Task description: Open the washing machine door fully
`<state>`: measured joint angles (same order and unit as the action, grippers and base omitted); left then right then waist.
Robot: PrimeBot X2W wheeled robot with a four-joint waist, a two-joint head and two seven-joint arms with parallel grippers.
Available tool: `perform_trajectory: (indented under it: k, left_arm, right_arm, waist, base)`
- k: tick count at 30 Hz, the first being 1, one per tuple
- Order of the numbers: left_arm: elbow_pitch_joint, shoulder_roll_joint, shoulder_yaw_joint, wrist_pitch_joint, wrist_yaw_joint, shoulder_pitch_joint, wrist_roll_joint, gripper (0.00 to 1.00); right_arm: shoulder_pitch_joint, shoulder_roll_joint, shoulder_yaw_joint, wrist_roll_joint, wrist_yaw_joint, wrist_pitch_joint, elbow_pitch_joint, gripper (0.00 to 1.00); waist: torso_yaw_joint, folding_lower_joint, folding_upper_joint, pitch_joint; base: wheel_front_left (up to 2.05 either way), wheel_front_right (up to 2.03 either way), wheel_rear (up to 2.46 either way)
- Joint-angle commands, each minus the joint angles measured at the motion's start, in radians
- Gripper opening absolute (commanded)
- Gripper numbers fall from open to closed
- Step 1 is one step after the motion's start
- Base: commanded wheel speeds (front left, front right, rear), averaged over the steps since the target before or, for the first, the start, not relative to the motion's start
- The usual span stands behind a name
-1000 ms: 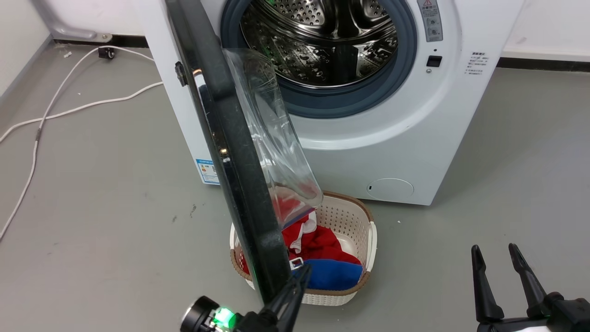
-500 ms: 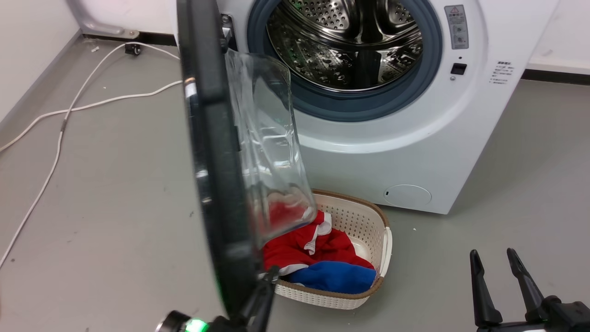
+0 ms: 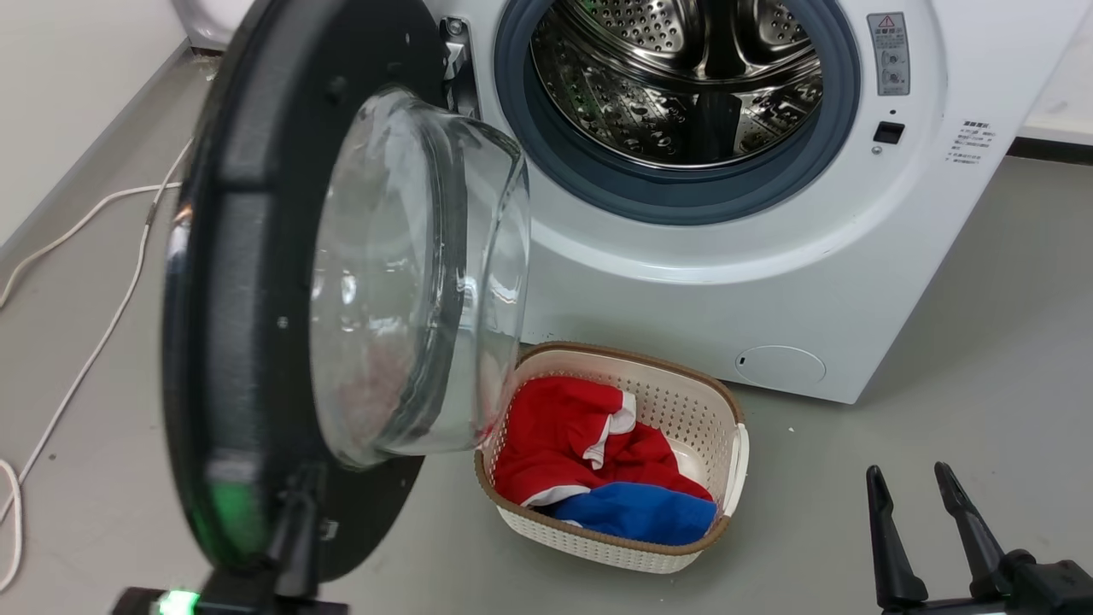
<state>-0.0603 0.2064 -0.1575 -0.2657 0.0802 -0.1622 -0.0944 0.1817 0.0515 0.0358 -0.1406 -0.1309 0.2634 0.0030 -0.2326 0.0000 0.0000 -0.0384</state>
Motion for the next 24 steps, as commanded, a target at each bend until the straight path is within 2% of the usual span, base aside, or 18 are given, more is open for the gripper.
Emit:
perform_trajectory:
  k: [1, 8, 16, 24]
  left_arm:
    - [-0.004, 0.022, 0.043, 0.002, 0.010, 0.019, -0.006, 0.00]
    - [0.022, 0.050, 0.145, 0.002, 0.007, 0.042, -0.025, 0.00]
    - [0.079, 0.046, 0.248, 0.002, 0.023, 0.100, -0.062, 0.00]
    - [0.128, 0.065, 0.362, 0.002, 0.024, 0.150, -0.097, 0.00]
  right_arm:
    - [0.000, -0.002, -0.002, 0.004, 0.000, 0.002, -0.002, 1.00]
    - [-0.014, -0.002, -0.002, 0.009, 0.000, 0.002, -0.010, 1.00]
    - [-0.029, -0.002, -0.008, 0.015, 0.000, 0.002, -0.014, 1.00]
    - [-0.048, -0.002, 0.002, 0.027, 0.000, 0.002, -0.022, 1.00]
  waist:
    - [-0.002, 0.0000, 0.0000, -0.002]
    - [0.001, 0.0000, 0.0000, -0.015]
    - [0.009, 0.0000, 0.0000, -0.044]
    - [0.017, 0.0000, 0.0000, -0.085]
  base:
    - [0.00, 0.00, 0.00]
    - [0.00, 0.00, 0.00]
    - [0.00, 0.00, 0.00]
    - [0.00, 0.00, 0.00]
